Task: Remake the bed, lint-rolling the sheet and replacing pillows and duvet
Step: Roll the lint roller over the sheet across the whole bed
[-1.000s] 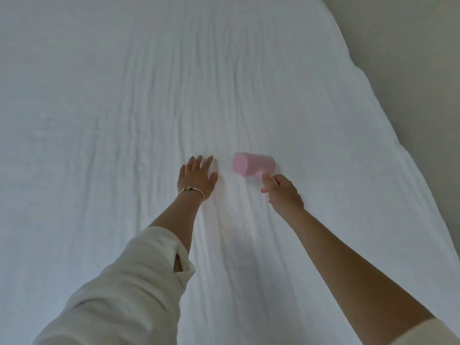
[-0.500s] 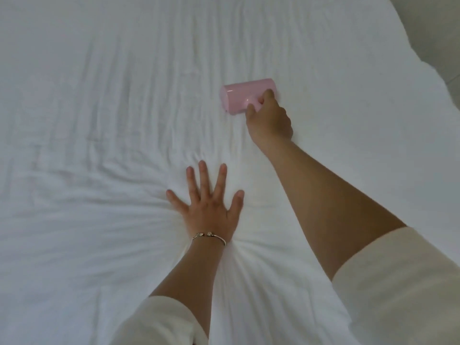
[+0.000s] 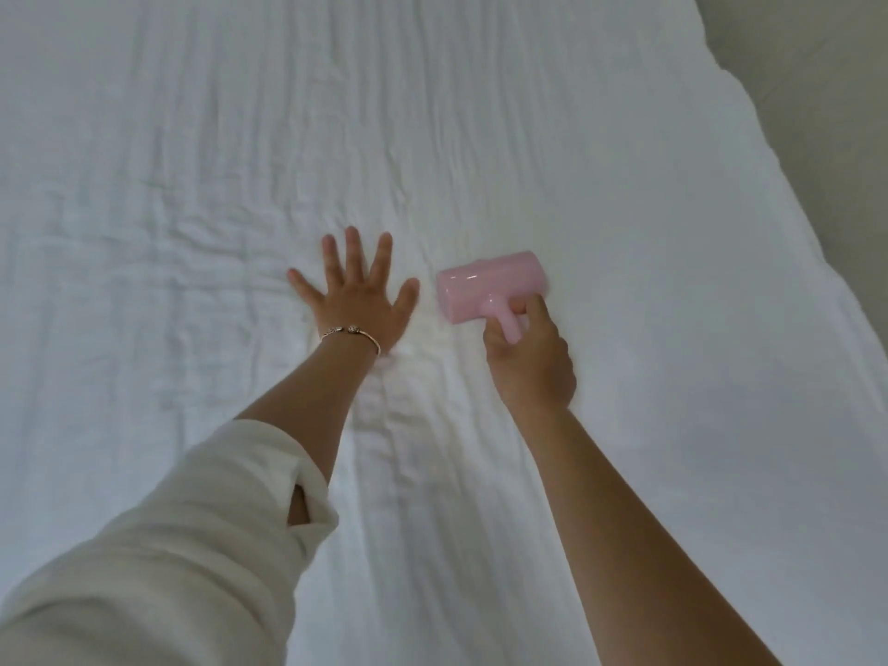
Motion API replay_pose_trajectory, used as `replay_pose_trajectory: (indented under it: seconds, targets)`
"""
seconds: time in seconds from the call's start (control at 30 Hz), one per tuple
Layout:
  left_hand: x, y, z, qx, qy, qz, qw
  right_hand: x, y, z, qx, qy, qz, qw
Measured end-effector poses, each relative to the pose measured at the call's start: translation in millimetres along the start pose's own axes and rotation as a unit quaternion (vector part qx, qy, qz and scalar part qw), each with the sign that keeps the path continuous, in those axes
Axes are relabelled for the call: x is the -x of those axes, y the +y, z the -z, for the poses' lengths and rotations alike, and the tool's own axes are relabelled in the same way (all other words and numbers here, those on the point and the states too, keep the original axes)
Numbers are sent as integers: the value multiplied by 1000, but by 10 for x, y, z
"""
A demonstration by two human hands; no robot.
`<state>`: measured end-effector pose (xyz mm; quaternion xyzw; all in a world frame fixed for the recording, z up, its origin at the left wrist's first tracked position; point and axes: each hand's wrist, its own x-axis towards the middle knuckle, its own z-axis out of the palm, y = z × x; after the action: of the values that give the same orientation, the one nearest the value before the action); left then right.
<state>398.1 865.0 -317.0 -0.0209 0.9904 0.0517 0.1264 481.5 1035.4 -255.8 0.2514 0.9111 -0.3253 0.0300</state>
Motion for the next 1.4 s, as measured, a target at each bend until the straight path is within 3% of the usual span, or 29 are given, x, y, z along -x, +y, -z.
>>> replay_pose_trajectory:
  seconds: [0.4,0.63,0.8,0.9,1.03,1.23,1.4]
  targets:
    - [2757,504,-581,17,-14,-62,998,2632,1702,608,11,7,-70,997]
    - [4451,660,-1060,15,-30,-95,995,4176,2678,1018,-9,-50,-77,996]
    - [5413,750,-1204,18,-73,-106,992,4683,3029,1348,-26,-89,-103,990]
    - [5574,831,-1068,17,-98,-101,990,4696,3054,1562,-65,-119,-115,984]
    - [5383,848,-769,54,-86,-96,990,4626,2899,1800,-136,-103,-104,980]
    - [4966,814,-519,57,-100,-50,992,3974,2600,1988,-195,-119,-133,964]
    - [4243,824,-495,0,-58,-116,992,3127,2325,2099,-224,-118,-118,960]
